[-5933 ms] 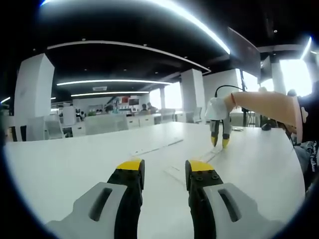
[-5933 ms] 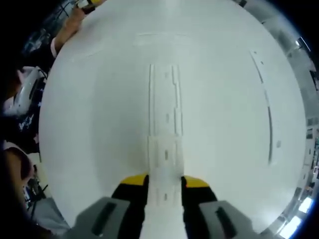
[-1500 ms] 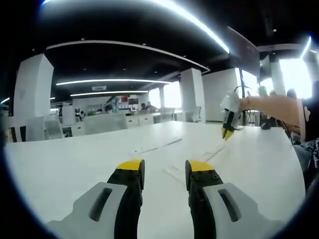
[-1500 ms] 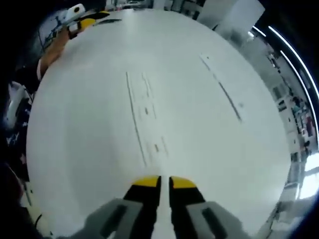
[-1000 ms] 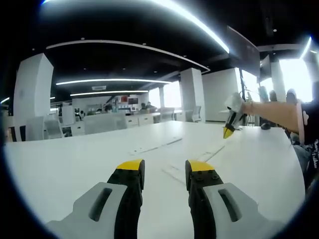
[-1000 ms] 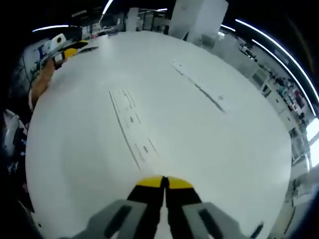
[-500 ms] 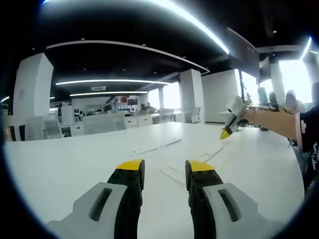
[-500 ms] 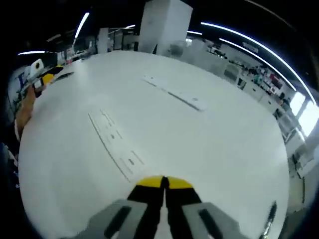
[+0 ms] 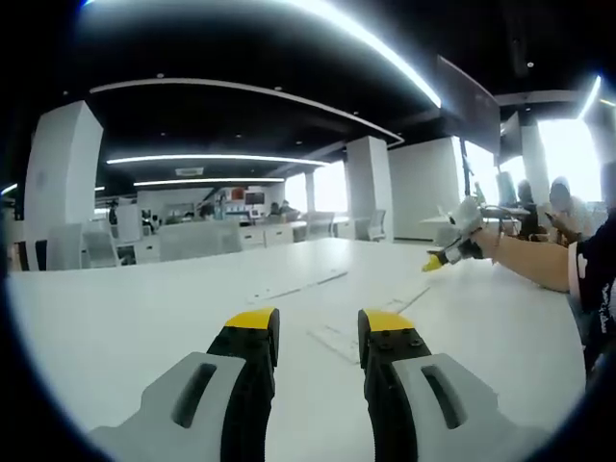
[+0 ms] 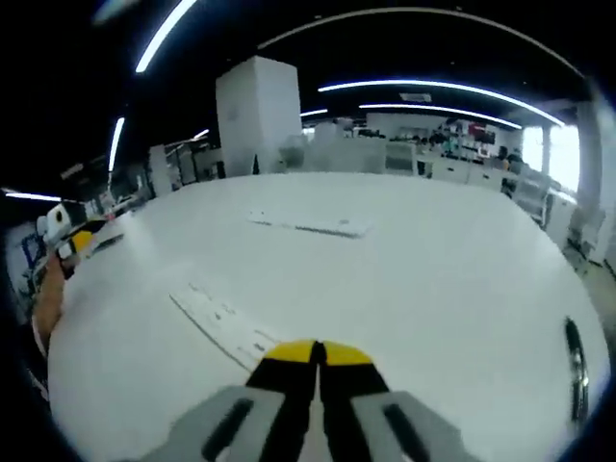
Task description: Locate the socket holder cover, grip the socket holder cover, clip it into the socket holder slot.
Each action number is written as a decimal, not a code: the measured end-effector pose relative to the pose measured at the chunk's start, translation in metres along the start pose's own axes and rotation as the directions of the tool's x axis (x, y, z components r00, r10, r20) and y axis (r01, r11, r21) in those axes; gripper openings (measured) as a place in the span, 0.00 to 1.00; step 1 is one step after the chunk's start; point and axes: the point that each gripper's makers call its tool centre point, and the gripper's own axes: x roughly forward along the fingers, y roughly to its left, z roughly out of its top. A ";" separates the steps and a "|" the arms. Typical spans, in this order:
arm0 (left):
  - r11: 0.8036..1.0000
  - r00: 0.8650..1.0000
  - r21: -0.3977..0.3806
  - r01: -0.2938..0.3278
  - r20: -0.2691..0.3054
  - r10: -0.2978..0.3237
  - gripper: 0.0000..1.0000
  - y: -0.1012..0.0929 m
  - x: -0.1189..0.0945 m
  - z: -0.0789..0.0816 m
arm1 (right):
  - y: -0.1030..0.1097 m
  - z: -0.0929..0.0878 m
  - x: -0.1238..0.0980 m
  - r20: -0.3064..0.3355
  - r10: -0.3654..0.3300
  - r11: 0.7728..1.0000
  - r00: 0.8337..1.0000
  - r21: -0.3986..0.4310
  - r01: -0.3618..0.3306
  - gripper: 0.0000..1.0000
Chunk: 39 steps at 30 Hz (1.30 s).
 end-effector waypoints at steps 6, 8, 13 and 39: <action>1.000 1.000 0.001 -0.002 0.001 0.002 0.33 0.000 0.001 0.000 | 0.001 -0.009 0.007 -0.043 -0.039 0.997 0.998 -0.063 0.036 0.04; 1.000 1.000 -0.003 -0.004 0.001 0.004 0.33 0.001 0.001 -0.001 | -0.008 -0.003 0.007 -0.035 -0.036 0.998 0.999 -0.057 0.034 0.04; 1.000 1.000 -0.006 -0.004 -0.003 0.004 0.33 0.001 0.002 -0.003 | -0.002 -0.006 0.006 -0.030 -0.032 0.998 0.999 -0.061 0.031 0.04; 1.000 1.000 -0.019 -0.020 -0.003 0.020 0.33 0.006 -0.001 -0.004 | 0.003 -0.010 0.011 -0.035 -0.017 0.991 0.999 -0.132 0.012 0.04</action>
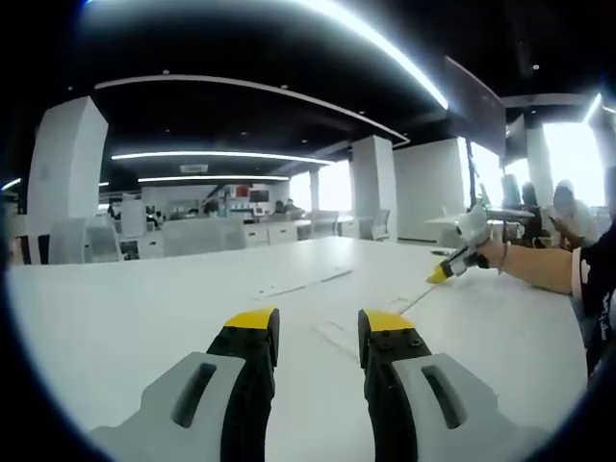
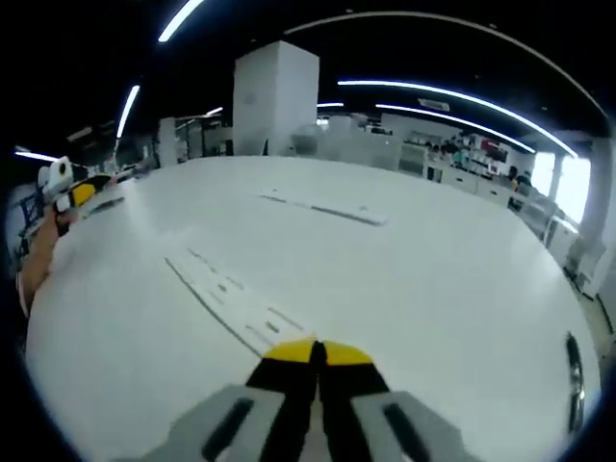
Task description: Locate the socket holder cover, grip the socket holder cover, clip it into the socket holder slot.
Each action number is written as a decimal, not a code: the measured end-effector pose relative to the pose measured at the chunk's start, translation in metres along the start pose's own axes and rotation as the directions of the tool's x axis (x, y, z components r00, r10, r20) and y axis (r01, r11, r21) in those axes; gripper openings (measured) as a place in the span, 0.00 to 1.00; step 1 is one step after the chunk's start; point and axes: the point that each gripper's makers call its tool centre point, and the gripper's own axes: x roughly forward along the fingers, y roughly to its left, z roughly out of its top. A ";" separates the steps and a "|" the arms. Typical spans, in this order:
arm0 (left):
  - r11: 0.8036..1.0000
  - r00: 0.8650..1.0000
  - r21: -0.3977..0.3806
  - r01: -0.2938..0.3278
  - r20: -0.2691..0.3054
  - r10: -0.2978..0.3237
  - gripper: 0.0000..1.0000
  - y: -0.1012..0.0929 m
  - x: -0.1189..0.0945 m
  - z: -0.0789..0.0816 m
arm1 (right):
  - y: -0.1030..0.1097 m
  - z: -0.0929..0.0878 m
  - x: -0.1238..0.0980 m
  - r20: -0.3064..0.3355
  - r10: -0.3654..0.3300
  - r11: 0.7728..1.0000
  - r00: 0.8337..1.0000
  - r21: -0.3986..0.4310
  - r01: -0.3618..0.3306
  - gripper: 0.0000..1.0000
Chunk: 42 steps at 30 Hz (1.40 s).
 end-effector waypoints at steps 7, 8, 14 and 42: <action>1.000 1.000 0.002 0.001 -0.003 -0.001 0.33 -0.002 0.000 -0.001 | 0.004 0.001 0.000 0.002 -0.008 0.999 1.000 -0.054 0.008 0.04; 1.000 1.000 0.002 0.001 -0.004 -0.001 0.33 -0.003 0.000 -0.001 | 0.004 0.001 0.000 0.003 -0.006 0.999 1.000 -0.053 0.006 0.04; 1.000 1.000 0.003 0.002 -0.007 -0.002 0.33 -0.002 0.000 -0.001 | 0.006 0.001 0.000 0.017 0.017 0.999 1.000 -0.038 -0.016 0.04; 1.000 1.000 0.007 0.007 -0.021 -0.007 0.33 0.002 0.002 -0.003 | 0.013 0.005 0.006 0.045 0.046 0.999 0.998 -0.028 -0.045 0.04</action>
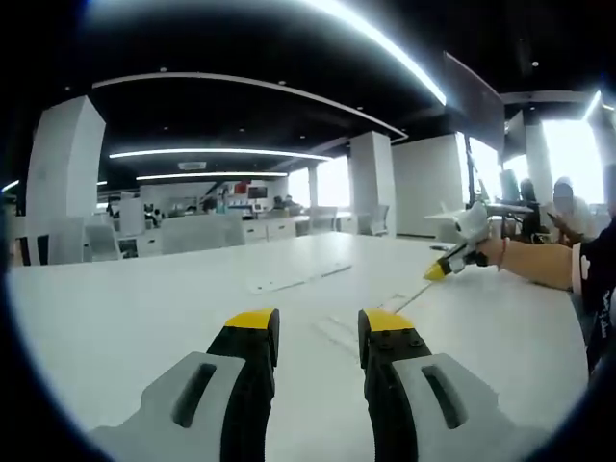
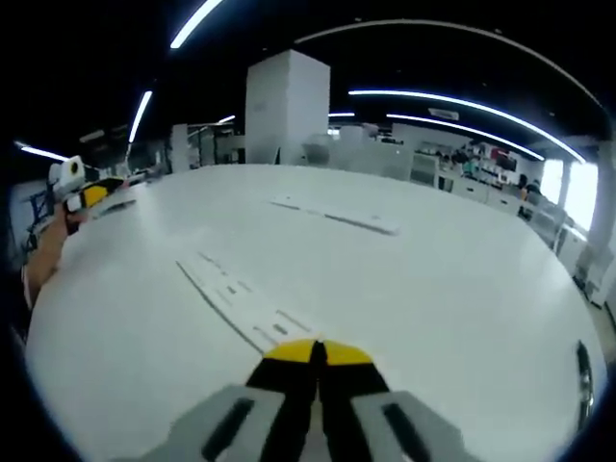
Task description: Locate the socket holder cover, grip the socket holder cover, clip it into the socket holder slot.
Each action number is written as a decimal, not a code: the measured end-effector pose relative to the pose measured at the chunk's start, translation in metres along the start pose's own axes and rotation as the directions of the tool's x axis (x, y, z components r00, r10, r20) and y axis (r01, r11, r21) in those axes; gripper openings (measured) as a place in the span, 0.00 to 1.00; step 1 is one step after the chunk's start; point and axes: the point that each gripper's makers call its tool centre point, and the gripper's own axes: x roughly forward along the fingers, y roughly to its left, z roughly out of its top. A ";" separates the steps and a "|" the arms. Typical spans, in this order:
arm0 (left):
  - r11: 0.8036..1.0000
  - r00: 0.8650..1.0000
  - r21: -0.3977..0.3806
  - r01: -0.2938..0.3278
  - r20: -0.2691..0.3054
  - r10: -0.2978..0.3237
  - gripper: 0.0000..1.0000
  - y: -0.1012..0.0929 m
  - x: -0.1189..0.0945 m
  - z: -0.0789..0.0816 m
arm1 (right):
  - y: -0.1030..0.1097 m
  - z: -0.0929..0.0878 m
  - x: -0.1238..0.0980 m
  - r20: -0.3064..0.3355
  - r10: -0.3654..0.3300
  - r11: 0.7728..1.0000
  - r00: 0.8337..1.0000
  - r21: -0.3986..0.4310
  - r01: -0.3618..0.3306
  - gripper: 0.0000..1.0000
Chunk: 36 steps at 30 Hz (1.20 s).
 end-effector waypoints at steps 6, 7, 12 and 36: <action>1.000 1.000 0.001 0.004 -0.006 -0.004 0.33 -0.001 0.000 -0.002 | 0.003 0.000 -0.001 0.002 -0.001 1.000 1.000 -0.004 0.001 0.04; 1.000 1.000 0.001 0.003 -0.008 -0.003 0.33 -0.002 0.001 -0.002 | 0.003 0.000 -0.001 0.001 -0.002 1.000 1.000 -0.005 0.002 0.04; 1.000 1.000 0.004 0.006 -0.013 -0.006 0.33 -0.002 0.001 -0.003 | 0.003 0.000 0.000 0.003 -0.002 1.000 1.000 -0.012 0.002 0.04; 1.000 1.000 0.008 0.005 -0.031 -0.005 0.34 -0.004 0.002 -0.008 | 0.004 -0.002 -0.001 -0.003 0.027 0.999 1.000 -0.032 -0.027 0.04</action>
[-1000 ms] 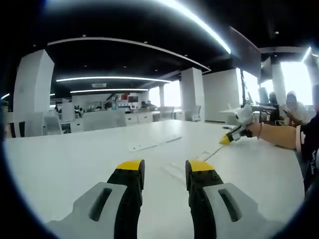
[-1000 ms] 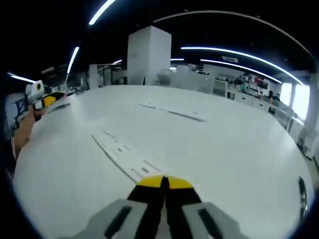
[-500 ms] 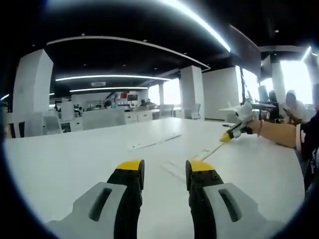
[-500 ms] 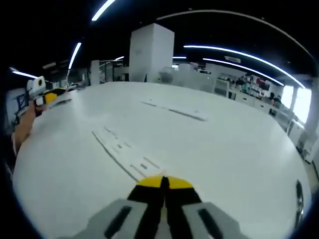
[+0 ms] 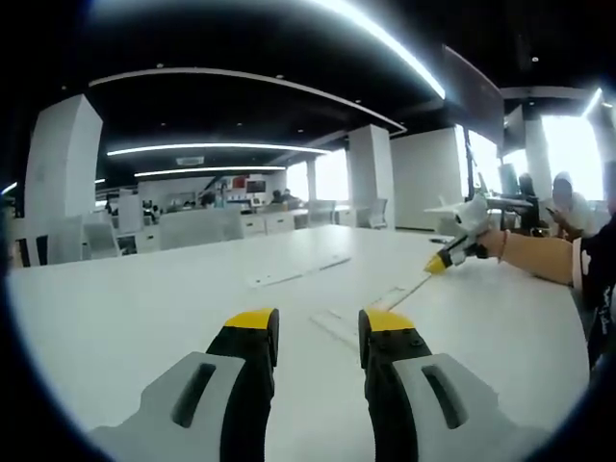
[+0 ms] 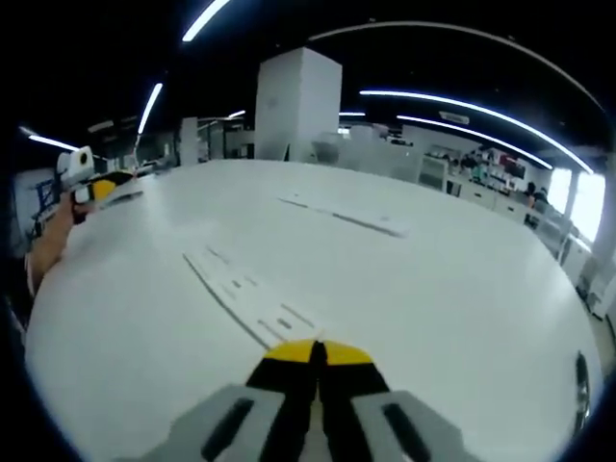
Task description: Locate the socket holder cover, grip the socket holder cover, clip it into the socket holder slot.
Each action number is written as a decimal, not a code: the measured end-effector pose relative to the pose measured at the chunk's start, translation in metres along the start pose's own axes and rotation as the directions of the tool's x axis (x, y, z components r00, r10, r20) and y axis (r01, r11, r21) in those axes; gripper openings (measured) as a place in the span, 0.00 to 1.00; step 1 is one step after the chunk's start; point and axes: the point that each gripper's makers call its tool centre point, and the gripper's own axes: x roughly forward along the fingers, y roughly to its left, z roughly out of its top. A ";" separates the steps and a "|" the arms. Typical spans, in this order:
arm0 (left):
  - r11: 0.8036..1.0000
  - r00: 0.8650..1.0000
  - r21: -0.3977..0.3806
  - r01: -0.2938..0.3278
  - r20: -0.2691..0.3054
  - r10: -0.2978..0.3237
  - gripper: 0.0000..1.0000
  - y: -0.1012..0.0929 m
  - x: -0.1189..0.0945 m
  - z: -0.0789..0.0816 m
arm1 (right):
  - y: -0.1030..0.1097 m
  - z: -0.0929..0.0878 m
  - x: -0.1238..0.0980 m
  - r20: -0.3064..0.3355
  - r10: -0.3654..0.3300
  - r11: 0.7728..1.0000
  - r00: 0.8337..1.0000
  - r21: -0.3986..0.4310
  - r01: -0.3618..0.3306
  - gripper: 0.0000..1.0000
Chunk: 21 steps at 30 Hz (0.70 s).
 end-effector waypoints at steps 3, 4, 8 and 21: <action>1.000 1.000 0.001 -0.001 0.003 0.001 0.34 0.000 0.000 0.001 | -0.002 0.000 0.000 0.000 0.000 1.000 1.000 -0.003 0.000 0.04; 1.000 1.000 0.000 -0.001 0.004 0.001 0.34 0.000 0.000 0.001 | -0.001 0.000 0.000 0.000 -0.001 1.000 1.000 -0.004 0.001 0.04; 1.000 1.000 -0.001 -0.002 0.003 0.002 0.34 0.000 0.000 0.000 | -0.001 -0.001 0.000 0.002 0.003 1.000 1.000 0.003 -0.003 0.04; 1.000 1.000 -0.002 -0.001 0.003 0.001 0.34 0.002 0.001 0.000 | -0.004 0.003 0.002 0.006 0.010 1.000 1.000 -0.001 -0.010 0.04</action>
